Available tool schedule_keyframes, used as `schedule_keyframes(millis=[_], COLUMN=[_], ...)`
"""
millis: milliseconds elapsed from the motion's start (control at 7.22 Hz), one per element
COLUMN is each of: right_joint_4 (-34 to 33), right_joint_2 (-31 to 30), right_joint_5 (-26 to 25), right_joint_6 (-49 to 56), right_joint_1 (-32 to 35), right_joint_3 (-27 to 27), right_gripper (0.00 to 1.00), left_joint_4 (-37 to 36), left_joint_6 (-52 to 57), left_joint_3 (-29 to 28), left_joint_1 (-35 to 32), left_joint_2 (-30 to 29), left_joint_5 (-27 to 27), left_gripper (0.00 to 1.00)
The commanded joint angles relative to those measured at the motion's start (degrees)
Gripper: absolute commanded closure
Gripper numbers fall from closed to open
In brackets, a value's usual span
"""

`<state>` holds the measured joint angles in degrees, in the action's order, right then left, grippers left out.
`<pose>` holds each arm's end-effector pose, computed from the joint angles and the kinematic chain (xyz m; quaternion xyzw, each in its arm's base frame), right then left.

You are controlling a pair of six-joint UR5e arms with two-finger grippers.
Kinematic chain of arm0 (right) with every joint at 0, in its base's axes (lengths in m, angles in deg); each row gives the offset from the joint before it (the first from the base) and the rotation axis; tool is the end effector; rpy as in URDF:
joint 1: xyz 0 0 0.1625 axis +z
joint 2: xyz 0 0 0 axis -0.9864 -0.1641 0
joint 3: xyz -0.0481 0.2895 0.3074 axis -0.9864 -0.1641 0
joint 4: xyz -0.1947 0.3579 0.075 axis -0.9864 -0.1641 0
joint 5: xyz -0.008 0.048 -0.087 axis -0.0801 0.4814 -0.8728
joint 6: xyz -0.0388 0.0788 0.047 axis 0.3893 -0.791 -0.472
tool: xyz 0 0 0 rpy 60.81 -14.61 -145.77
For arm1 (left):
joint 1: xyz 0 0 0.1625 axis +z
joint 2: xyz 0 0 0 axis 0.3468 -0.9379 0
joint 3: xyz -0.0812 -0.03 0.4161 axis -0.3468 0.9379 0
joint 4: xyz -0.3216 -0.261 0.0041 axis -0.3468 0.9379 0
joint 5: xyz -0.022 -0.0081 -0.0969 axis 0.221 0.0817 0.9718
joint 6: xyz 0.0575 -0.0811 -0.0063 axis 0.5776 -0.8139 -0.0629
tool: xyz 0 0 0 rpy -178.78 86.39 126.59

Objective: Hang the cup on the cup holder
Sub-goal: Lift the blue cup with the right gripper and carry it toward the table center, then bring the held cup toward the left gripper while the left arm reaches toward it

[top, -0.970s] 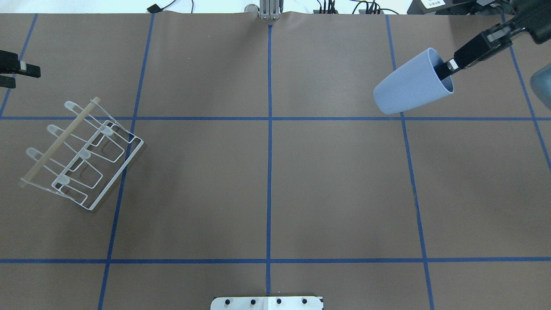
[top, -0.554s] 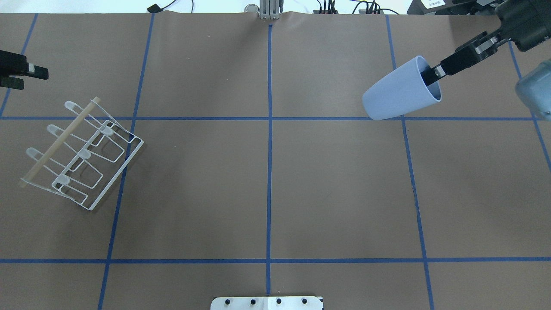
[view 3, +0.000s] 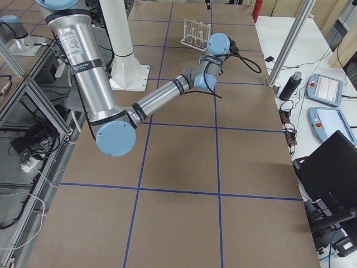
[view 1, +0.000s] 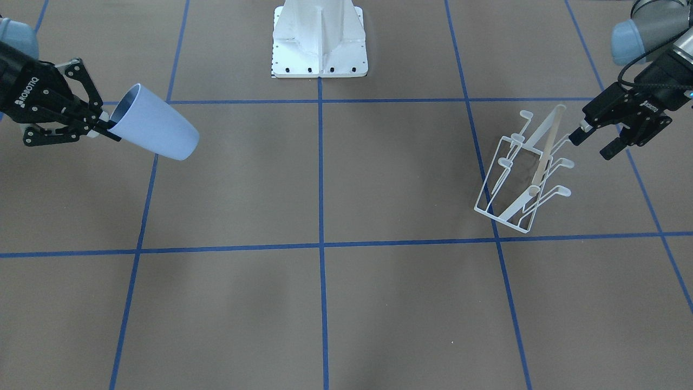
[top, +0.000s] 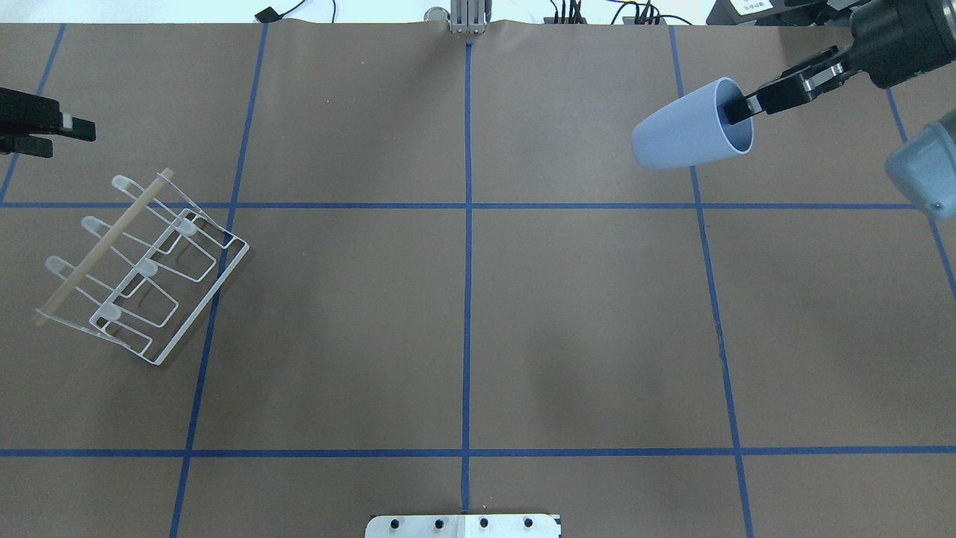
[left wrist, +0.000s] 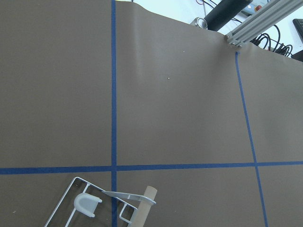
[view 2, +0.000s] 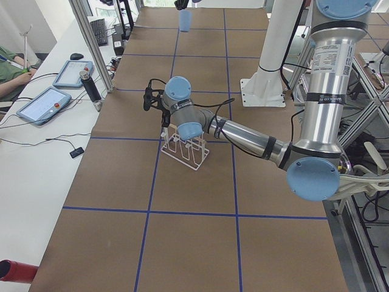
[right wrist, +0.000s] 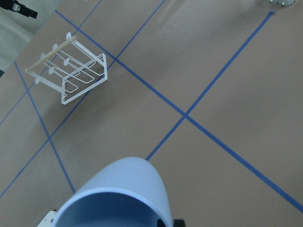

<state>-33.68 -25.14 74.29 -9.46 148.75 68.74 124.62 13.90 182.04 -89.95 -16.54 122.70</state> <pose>-0.1589 -0.5247 0.2768 0.2534 -0.5934 -0.2094 0.7347 0.1207 -0.4952 0.3917 0.1488 0.5888 -0.0679 0.7916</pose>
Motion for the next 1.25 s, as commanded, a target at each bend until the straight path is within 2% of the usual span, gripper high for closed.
schedule_keyframes(millis=[0, 277, 554, 831, 1108], right_joint_4=[0.6, 10.2, 18.8, 25.7, 32.8], right_joint_2=[-3.2, -2.5, -2.0, 0.0, 2.4], right_joint_5=[-11.7, -13.7, -13.5, -13.2, -13.3], right_joint_6=[-5.9, -24.2, -37.4, -50.6, -62.7], right_joint_1=[0.0, -0.7, -5.3, -10.3, -12.6], right_joint_3=[1.1, 0.1, -0.2, 0.5, 0.9], right_gripper=[1.0, 1.0, 1.0, 1.0, 1.0], left_joint_4=[-0.1, -0.3, 0.0, 0.3, 0.3], left_joint_6=[0.0, -0.2, -1.5, -14.7, -21.1], left_joint_3=[-0.1, -0.1, 0.0, 0.2, -0.5], left_joint_1=[0.1, 0.1, 0.5, 4.9, 10.4], left_joint_2=[-0.2, -1.0, -2.0, -10.7, -18.3], left_joint_5=[0.0, 0.0, 0.0, -0.1, -0.5], left_gripper=[0.02, 0.02, 0.02, 0.02, 0.04])
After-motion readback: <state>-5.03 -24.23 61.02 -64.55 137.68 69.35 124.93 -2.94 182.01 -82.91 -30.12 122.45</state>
